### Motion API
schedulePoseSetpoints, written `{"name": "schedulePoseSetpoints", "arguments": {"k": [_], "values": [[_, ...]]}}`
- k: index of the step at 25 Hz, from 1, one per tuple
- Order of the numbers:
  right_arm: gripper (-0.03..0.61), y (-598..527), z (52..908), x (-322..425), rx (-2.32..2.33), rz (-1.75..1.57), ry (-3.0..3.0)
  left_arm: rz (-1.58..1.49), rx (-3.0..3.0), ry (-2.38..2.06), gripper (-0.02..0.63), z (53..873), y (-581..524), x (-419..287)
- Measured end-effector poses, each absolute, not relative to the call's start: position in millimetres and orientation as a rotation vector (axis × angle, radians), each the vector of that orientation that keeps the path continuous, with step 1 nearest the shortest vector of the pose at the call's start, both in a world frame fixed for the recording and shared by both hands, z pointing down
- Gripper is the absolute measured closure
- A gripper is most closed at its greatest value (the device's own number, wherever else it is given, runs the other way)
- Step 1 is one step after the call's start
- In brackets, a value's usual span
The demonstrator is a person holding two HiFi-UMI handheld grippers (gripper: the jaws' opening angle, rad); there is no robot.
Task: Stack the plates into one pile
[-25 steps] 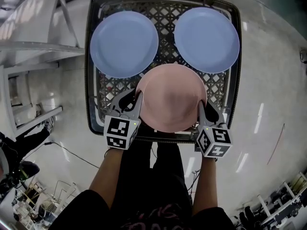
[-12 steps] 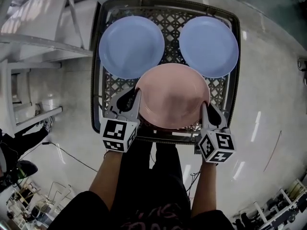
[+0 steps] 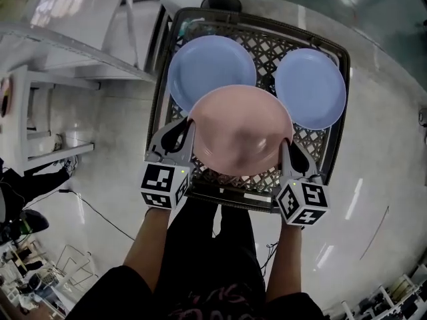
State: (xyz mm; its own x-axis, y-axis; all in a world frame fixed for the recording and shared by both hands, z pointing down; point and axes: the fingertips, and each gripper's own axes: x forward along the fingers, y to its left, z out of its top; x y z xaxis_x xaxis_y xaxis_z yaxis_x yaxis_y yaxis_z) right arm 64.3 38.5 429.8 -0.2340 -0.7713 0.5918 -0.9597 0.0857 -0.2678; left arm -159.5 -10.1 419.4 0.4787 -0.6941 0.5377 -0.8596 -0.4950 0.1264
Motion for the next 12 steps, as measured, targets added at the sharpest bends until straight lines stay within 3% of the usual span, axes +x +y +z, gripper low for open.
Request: {"name": "schedulePoseSetpoints", "arguments": {"k": [12], "values": [[0.551,-60.6,417.7,13.5,1.638,0.836,-2.166,0.548,2.328,-1.43,0.595,401.8,-92.2,-213.4]]}}
